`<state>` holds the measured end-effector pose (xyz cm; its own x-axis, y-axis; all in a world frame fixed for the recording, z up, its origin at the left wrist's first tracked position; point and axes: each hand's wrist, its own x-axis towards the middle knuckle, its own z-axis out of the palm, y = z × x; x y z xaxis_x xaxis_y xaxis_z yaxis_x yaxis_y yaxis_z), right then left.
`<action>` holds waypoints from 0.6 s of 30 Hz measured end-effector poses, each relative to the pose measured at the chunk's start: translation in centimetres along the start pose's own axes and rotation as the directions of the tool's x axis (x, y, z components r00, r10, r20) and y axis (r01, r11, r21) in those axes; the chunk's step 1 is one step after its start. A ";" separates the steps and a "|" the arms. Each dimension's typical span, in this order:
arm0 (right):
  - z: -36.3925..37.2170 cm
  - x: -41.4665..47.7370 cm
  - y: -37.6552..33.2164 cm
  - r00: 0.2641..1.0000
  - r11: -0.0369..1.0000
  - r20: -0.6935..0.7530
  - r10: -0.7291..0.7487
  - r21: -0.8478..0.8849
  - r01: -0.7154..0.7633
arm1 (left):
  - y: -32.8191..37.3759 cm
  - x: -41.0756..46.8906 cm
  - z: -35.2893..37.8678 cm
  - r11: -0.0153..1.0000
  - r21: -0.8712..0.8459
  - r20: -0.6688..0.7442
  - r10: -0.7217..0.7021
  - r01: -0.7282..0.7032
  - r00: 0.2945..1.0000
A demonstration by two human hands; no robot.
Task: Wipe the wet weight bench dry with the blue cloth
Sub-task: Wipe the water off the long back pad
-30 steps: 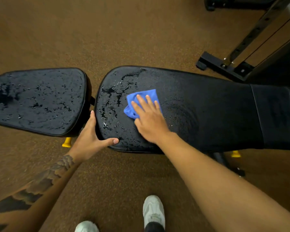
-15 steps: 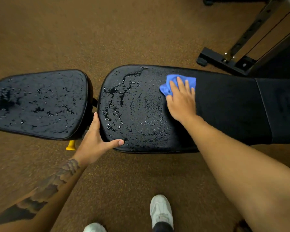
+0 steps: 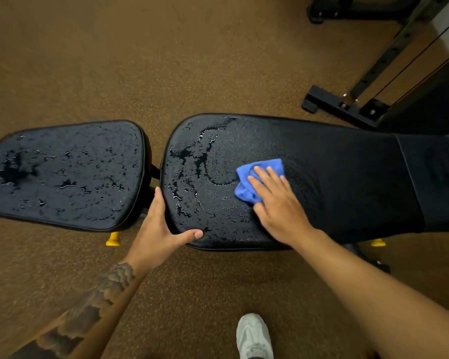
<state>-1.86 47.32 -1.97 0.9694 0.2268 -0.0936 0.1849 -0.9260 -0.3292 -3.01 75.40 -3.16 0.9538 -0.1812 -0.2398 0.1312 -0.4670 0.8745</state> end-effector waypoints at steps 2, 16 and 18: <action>-0.6 2.5 1.1 0.991 0.992 -0.051 0.127 0.003 -0.127 | -0.2 0.0 0.0 1.000 0.013 -0.003 0.004 -0.004 1.000; -0.4 15.6 -5.1 0.999 0.999 0.012 0.033 0.031 -0.033 | -0.8 0.4 0.0 0.999 0.028 -0.029 0.026 -0.025 0.999; 0.2 12.3 -6.3 0.989 0.989 0.066 -0.131 0.074 0.126 | -0.6 0.2 0.1 0.999 0.044 -0.043 0.024 -0.022 0.999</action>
<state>8.87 56.07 -1.27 0.9239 0.3660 -0.1116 0.2936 -0.8652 -0.4066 -2.89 75.56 -3.73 0.9673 -0.1550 -0.2007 0.0983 -0.5004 0.8602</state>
